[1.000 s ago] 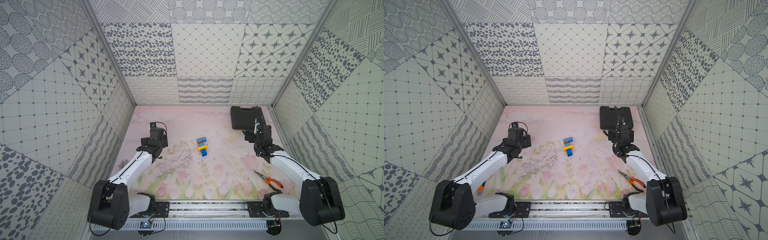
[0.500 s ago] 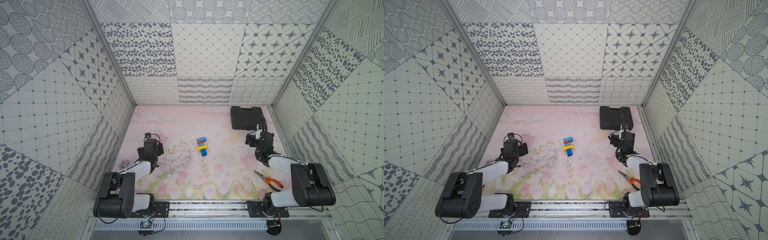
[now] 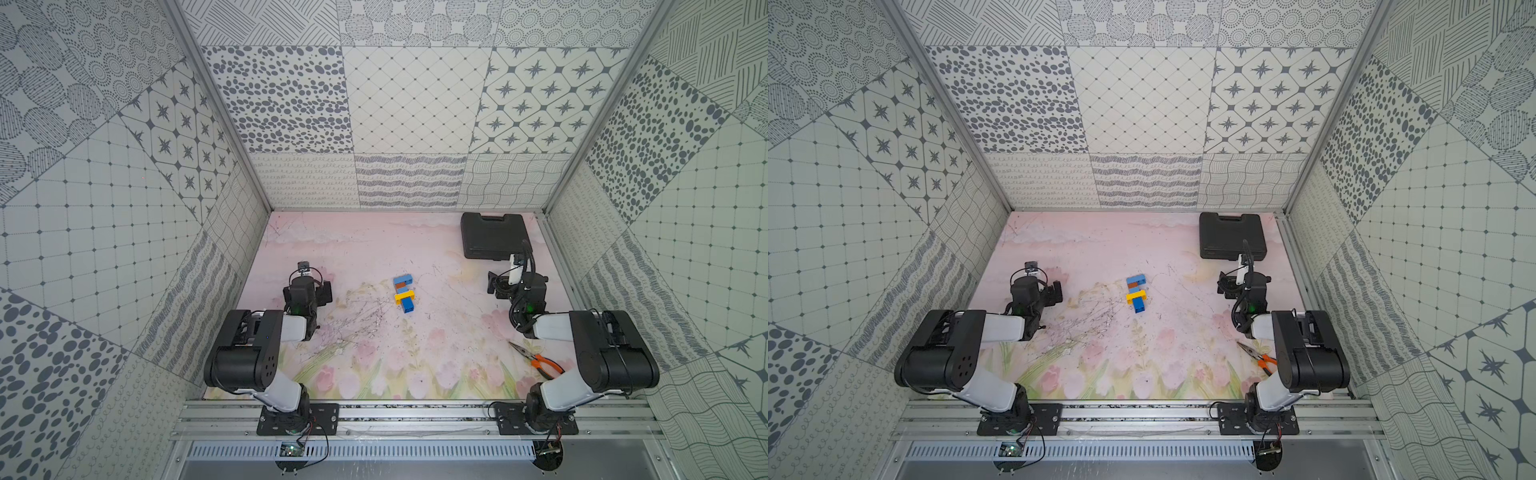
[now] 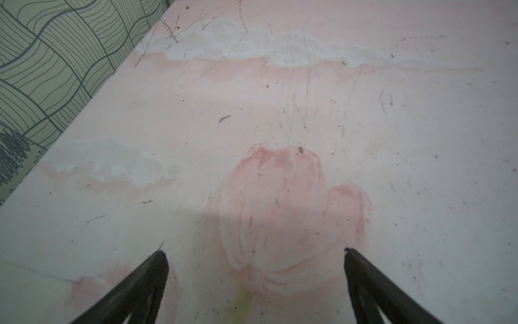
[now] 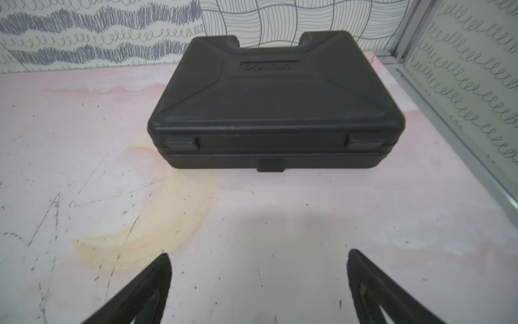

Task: Assemble the letter f with lego
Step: Reset both arms

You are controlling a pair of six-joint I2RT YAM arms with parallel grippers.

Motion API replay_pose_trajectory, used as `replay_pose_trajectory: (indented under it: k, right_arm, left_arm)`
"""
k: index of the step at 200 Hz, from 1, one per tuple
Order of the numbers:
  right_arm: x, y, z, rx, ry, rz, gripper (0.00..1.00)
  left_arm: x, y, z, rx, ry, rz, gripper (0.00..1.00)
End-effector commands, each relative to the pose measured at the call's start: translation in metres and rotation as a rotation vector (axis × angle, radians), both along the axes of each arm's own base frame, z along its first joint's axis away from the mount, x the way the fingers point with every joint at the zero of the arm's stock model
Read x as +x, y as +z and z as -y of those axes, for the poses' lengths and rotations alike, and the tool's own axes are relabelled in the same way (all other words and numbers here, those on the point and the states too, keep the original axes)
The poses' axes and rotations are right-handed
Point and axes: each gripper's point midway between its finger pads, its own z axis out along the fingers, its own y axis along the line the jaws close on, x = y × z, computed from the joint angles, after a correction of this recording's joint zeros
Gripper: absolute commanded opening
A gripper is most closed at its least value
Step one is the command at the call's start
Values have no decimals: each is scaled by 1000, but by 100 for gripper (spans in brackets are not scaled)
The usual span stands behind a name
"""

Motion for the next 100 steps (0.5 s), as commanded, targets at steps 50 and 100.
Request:
replay_pose_trajectory:
  k: [50,100]
  right_arm:
    - [9,24,-6,-6,38,101,98]
    - [9,23,-8,-19,35,99,98]
  left_arm:
    - [14,24,5,5,-42,108,99]
    - [15,24,5,3,-42,109,99]
